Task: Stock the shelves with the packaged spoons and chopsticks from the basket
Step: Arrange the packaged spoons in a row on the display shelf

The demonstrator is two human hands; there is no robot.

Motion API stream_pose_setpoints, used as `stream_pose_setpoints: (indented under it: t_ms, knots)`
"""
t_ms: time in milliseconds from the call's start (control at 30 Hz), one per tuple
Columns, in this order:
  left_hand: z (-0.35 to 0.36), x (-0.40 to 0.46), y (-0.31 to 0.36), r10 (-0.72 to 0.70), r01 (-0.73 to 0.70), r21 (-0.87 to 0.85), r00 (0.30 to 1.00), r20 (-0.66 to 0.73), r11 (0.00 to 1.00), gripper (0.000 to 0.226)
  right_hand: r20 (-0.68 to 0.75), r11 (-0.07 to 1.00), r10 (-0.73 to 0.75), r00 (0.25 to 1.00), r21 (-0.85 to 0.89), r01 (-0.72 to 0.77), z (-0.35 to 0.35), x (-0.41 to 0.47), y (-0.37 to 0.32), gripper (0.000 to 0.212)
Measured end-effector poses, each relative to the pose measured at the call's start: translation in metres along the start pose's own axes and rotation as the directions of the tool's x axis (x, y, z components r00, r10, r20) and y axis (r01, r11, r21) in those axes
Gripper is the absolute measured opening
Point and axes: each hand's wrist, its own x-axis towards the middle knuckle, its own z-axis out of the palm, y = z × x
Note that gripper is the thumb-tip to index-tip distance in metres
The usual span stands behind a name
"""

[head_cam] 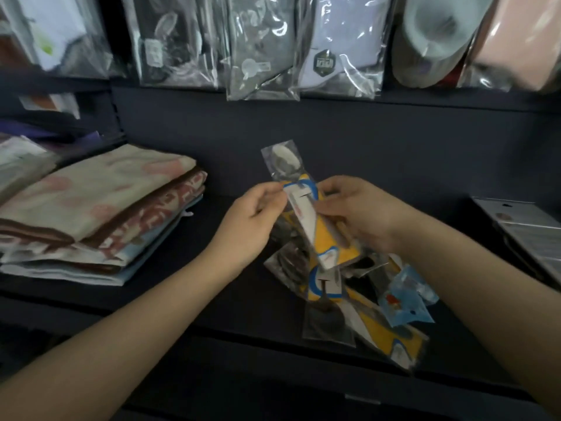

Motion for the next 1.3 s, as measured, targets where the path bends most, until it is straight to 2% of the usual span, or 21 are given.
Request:
stream_pose_setpoints:
  t_ms: [67,133,200,267,333,400,433,500,567,700,733,800,867,1000,1167,1233,1300]
  knots:
    - [-0.008,-0.007,-0.002,-0.108,0.115,-0.146,0.992,0.058,0.982,0.024,0.043,0.999,-0.011,0.999,0.043,0.009,0.026,0.005,0.002,0.011]
    - [-0.018,-0.015,-0.009,-0.091,0.097,-0.074,0.993,0.075,0.993,0.025,0.107,0.999,-0.027,0.994,0.021,0.025,0.048,0.01,0.004,0.012]
    - [-0.031,-0.02,-0.016,-0.068,0.066,0.022,0.996,0.062,0.998,0.037,0.153,0.996,-0.056,0.987,-0.059,0.066,0.063,0.017,0.005,0.015]
    - [-0.046,-0.023,-0.023,-0.072,0.066,0.102,0.996,0.056,0.993,0.046,0.157,0.96,-0.108,0.982,-0.24,0.144,0.065,0.026,0.005,0.015]
    - [-0.062,-0.022,-0.035,-0.075,0.063,0.284,0.997,0.032,0.957,0.045,0.153,0.831,-0.17,0.974,-0.508,0.225,0.053,0.034,0.004,0.019]
    - [-0.078,-0.021,-0.05,-0.124,0.09,0.497,0.992,0.036,0.863,0.039,0.18,0.683,-0.132,0.975,-0.696,0.221,0.036,0.037,0.008,0.023]
    - [-0.084,-0.021,-0.056,-0.161,0.101,0.56,0.985,0.059,0.822,0.035,0.196,0.671,-0.077,0.978,-0.715,0.196,0.029,0.036,0.012,0.025]
    - [-0.094,-0.022,-0.065,-0.223,0.12,0.63,0.971,0.086,0.767,0.035,0.228,0.7,0.025,0.973,-0.699,0.146,0.022,0.033,0.021,0.028]
    - [-0.1,-0.02,-0.068,-0.246,0.104,0.721,0.965,0.094,0.685,0.039,0.248,0.696,0.065,0.966,-0.705,0.134,0.024,0.031,0.028,0.033]
    - [-0.101,-0.021,-0.067,-0.169,-0.075,0.877,0.97,0.174,0.474,0.036,0.287,0.679,0.098,0.953,-0.719,0.147,0.029,0.036,0.031,0.042]
    - [-0.1,-0.023,-0.068,-0.144,-0.135,0.872,0.963,0.227,0.471,0.036,0.296,0.691,0.107,0.949,-0.709,0.143,0.03,0.037,0.03,0.042]
    - [-0.097,-0.026,-0.069,-0.117,-0.252,0.805,0.923,0.368,0.537,0.039,0.307,0.722,0.103,0.946,-0.677,0.141,0.03,0.036,0.029,0.038]
    - [-0.096,-0.026,-0.068,-0.187,-0.26,0.756,0.874,0.449,0.6,0.046,0.318,0.745,0.073,0.945,-0.647,0.161,0.03,0.035,0.029,0.029]
    - [-0.094,-0.018,-0.07,-0.299,-0.247,0.791,0.83,0.471,0.559,0.057,0.332,0.751,0.055,0.942,-0.635,0.18,0.031,0.036,0.03,0.01]
    - [-0.084,0.005,-0.074,-0.346,-0.231,0.819,0.821,0.454,0.525,0.056,0.325,0.714,0.073,0.943,-0.677,0.178,0.032,0.045,0.028,0.004]
    - [-0.079,0.019,-0.077,-0.354,-0.219,0.827,0.825,0.44,0.518,0.055,0.321,0.713,0.067,0.945,-0.678,0.18,0.032,0.049,0.028,0.004]
    - [-0.075,0.032,-0.081,-0.37,-0.211,0.837,0.824,0.43,0.504,0.055,0.312,0.73,0.041,0.949,-0.658,0.185,0.032,0.052,0.029,0.013]
